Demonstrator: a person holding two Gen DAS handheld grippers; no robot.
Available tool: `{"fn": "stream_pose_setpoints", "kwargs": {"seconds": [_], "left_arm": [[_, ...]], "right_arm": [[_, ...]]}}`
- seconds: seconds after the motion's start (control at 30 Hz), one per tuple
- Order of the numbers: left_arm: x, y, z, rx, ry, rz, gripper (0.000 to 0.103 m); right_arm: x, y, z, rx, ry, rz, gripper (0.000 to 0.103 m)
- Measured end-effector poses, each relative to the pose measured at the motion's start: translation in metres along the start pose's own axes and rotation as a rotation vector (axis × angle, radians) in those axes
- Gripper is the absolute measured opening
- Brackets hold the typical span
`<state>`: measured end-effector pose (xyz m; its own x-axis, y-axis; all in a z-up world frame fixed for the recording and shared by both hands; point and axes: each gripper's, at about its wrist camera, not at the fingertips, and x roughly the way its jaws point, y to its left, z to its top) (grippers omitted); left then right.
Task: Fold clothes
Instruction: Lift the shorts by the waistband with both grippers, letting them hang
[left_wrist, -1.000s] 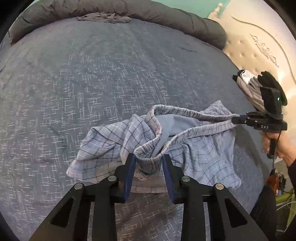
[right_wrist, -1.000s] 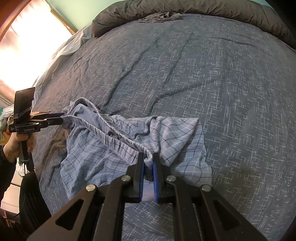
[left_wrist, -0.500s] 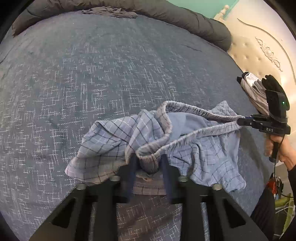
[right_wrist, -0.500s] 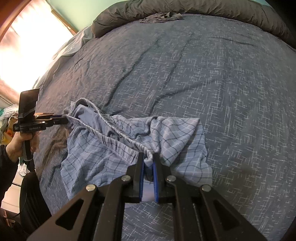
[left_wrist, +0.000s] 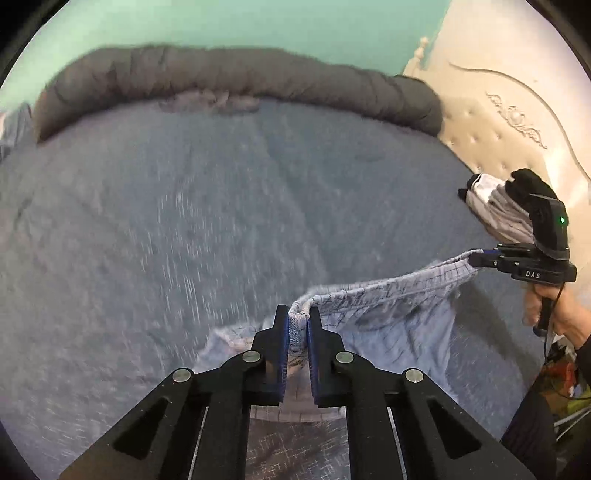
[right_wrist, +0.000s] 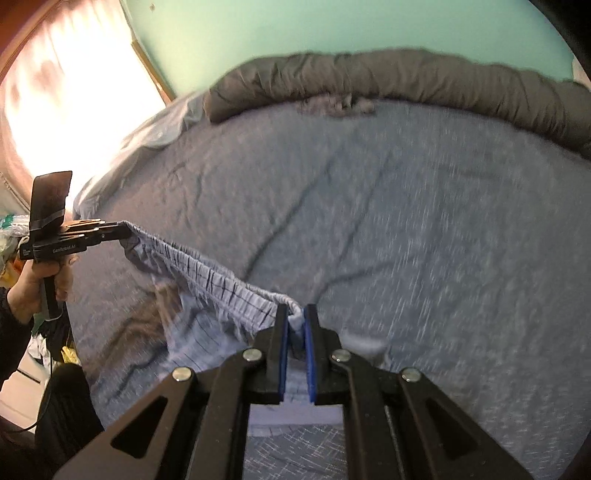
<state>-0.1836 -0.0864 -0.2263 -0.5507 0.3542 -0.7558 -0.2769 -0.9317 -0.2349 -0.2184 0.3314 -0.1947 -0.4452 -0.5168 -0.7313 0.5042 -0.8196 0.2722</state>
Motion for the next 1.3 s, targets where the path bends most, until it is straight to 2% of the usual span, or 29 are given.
{"fn": "stream_pose_setpoints", "kwargs": {"seconds": [0.2, 0.5, 0.63, 0.83, 0.97, 1.1, 1.2, 1.3], "left_arm": [[-0.054, -0.013, 0.027, 0.014, -0.077, 0.016, 0.009], [-0.136, -0.064, 0.063, 0.079, -0.203, 0.032, 0.008], [-0.173, -0.088, 0.068, 0.124, -0.253, 0.035, 0.008], [-0.201, -0.109, 0.072, 0.152, -0.285, 0.033, 0.008], [-0.211, -0.116, 0.070, 0.160, -0.279, 0.027, 0.008], [-0.205, -0.116, 0.067, 0.156, -0.242, 0.023, 0.008], [-0.185, -0.111, 0.068, 0.142, -0.196, 0.028, 0.008], [-0.150, -0.097, 0.067, 0.114, -0.138, 0.029, 0.008]], "right_arm": [[-0.056, 0.023, 0.028, -0.036, -0.101, -0.030, 0.007], [-0.160, 0.073, 0.059, -0.087, -0.261, -0.072, 0.007], [-0.198, 0.088, 0.062, -0.116, -0.295, -0.087, 0.007], [-0.228, 0.092, 0.062, -0.118, -0.327, -0.091, 0.007], [-0.236, 0.091, 0.060, -0.122, -0.317, -0.084, 0.007], [-0.225, 0.082, 0.064, -0.119, -0.286, -0.088, 0.007], [-0.203, 0.067, 0.064, -0.088, -0.243, -0.088, 0.007], [-0.160, 0.047, 0.066, -0.056, -0.176, -0.087, 0.007]]}}
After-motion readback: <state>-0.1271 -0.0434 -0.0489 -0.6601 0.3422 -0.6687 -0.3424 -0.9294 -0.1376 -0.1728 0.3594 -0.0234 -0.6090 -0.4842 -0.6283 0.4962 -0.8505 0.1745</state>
